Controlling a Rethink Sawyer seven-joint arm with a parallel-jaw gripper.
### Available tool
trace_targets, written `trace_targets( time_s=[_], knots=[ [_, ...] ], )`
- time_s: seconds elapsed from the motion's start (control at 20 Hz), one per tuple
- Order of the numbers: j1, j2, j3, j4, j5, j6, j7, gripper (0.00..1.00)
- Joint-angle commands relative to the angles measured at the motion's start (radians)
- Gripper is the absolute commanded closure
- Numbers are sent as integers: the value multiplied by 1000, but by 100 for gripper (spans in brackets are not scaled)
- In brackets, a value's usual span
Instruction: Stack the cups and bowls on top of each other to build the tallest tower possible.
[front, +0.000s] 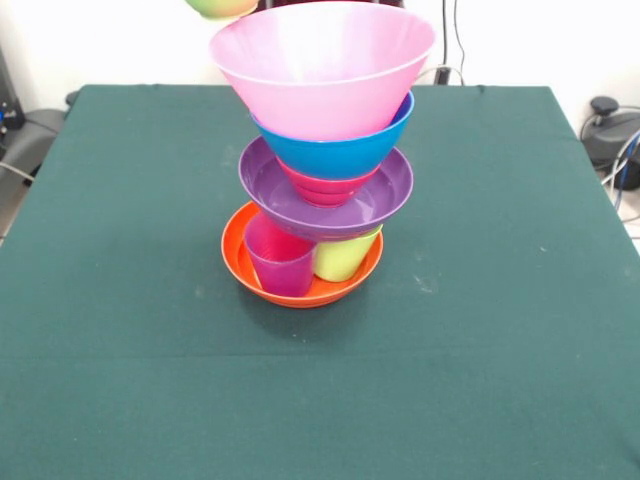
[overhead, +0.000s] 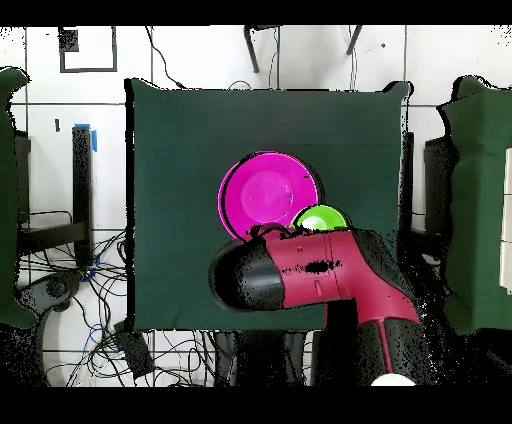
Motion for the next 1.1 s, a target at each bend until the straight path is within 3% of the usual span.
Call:
trace_targets(
  time_s=[0.05, 0.5, 1.1],
  knots=[
    [24, 58, 56, -43, 16, 124, -129, 100],
    [49, 74, 58, -94, 20, 174, -106, 100],
    [152, 155, 20, -182, 0, 191, 18, 100]
  ],
)
